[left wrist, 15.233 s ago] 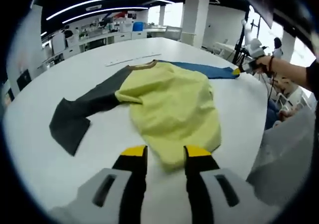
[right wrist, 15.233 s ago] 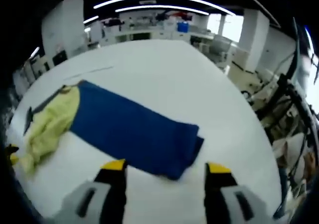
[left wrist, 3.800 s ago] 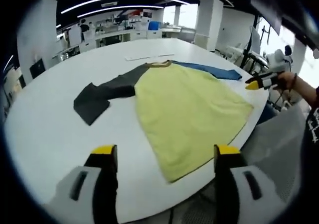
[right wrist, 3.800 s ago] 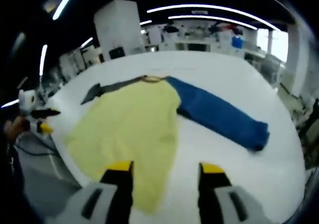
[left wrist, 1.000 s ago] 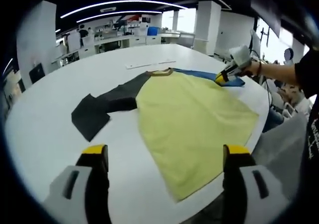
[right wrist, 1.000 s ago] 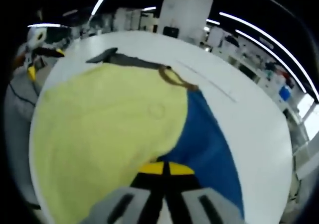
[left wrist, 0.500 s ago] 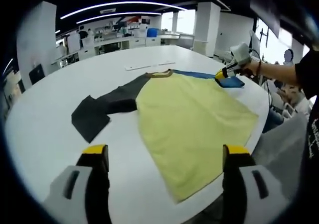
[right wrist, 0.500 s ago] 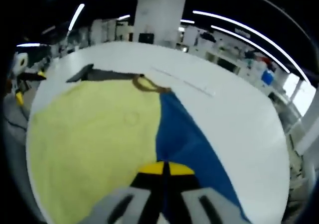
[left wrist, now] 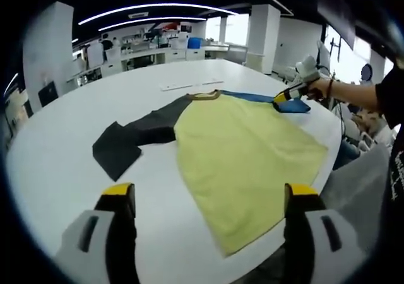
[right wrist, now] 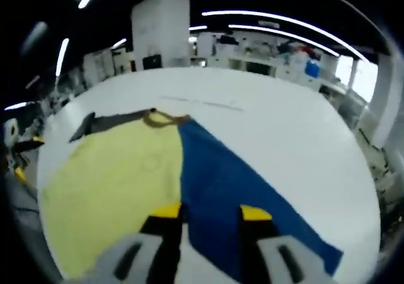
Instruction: Fold the garment on the visible template until the final outline fits inside the template.
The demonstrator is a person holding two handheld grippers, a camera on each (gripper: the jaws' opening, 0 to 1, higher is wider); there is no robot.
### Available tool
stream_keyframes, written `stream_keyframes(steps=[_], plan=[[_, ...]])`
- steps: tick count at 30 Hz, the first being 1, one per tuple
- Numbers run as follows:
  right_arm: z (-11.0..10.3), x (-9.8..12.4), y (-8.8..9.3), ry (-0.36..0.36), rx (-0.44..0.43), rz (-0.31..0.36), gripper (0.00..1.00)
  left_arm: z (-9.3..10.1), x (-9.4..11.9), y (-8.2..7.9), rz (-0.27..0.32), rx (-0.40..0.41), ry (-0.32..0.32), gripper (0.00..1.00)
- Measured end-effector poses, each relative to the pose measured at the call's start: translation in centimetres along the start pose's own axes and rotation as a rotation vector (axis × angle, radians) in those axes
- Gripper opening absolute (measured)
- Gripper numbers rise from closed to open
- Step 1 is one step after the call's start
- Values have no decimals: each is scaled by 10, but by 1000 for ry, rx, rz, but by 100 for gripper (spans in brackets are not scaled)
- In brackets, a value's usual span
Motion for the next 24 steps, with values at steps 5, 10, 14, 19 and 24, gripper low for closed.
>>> stream_keyframes(steps=[5, 10, 14, 19, 24], plan=[[15, 13, 4, 37, -92, 5, 48, 0, -1, 0, 2, -5, 8, 99], [33, 26, 9, 87, -142, 3, 56, 0, -2, -1, 1, -6, 14, 99], [42, 42, 16, 131, -170, 8, 58, 0, -2, -1, 1, -6, 17, 99], [58, 55, 24, 194, -197, 14, 58, 1, -1, -1, 2, -5, 13, 99], [72, 65, 36, 235, -229, 1, 58, 2, -1, 0, 1, -5, 16, 99]])
Point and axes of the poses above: the point that each gripper's makers call its tool centre point, and the gripper's own axes: x roughly backward along the fingers, z roughly to its right, y roughly out of its underside, the point moved 10 cm from there along x, roughly backward along the fingers, and after that the axes turned 8 degrees about -x, right-handed, at the moved point
